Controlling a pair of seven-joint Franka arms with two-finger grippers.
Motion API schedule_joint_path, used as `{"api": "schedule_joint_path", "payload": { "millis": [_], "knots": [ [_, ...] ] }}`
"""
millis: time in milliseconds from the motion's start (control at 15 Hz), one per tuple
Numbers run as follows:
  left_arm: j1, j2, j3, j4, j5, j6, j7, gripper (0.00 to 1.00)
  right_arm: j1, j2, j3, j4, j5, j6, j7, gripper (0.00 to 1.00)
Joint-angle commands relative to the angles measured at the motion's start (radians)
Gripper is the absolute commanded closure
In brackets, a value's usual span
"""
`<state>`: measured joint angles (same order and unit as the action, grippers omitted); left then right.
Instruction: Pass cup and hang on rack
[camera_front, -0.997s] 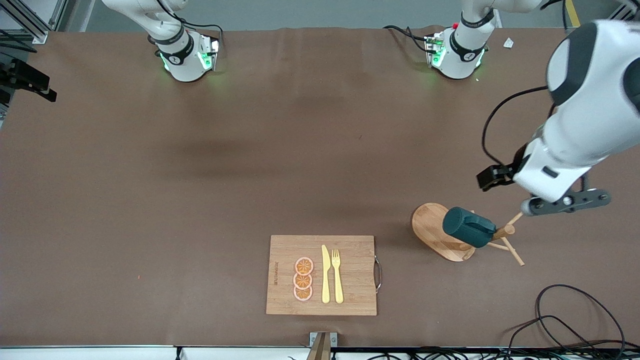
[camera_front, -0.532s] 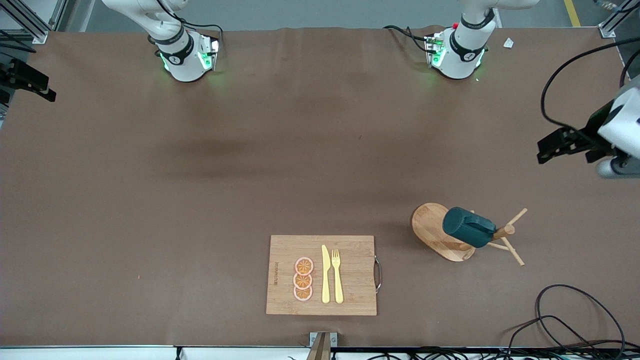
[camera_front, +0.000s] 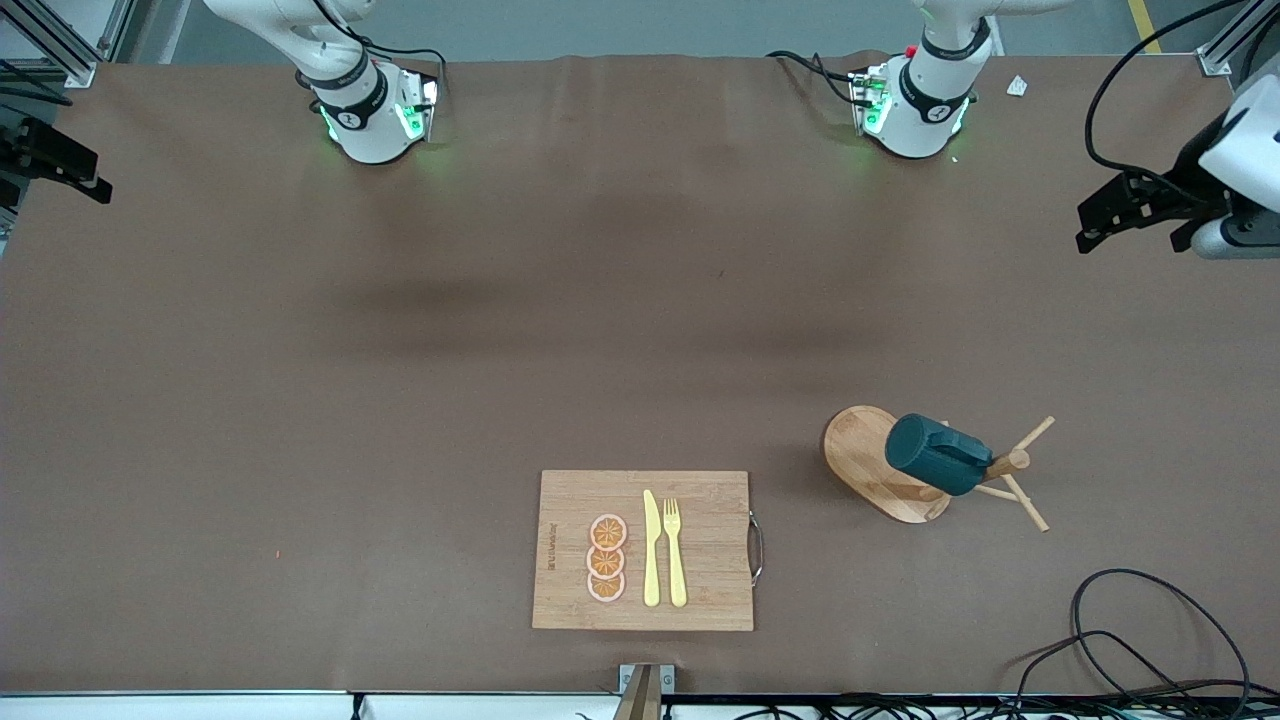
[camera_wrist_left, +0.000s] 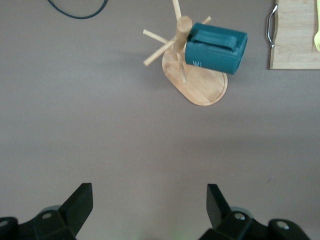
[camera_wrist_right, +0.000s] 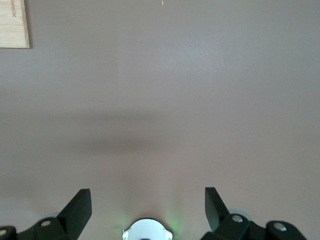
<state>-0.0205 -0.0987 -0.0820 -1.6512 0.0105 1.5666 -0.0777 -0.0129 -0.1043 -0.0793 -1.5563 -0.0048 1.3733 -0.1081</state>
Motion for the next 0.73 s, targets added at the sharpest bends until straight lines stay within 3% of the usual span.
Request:
{"api": "schedule_joint_path", "payload": {
  "millis": [0,665],
  "knots": [
    [0.013,-0.070,-0.030,-0.085,0.019,0.035,-0.010,0.00,-0.007,-0.029,0.006,-0.025,-0.001,0.003,0.004,0.00],
    [0.014,-0.053,-0.042,-0.019,0.008,-0.046,0.009,0.00,-0.009,-0.029,0.006,-0.025,-0.001,0.004,0.002,0.00]
  ]
}}
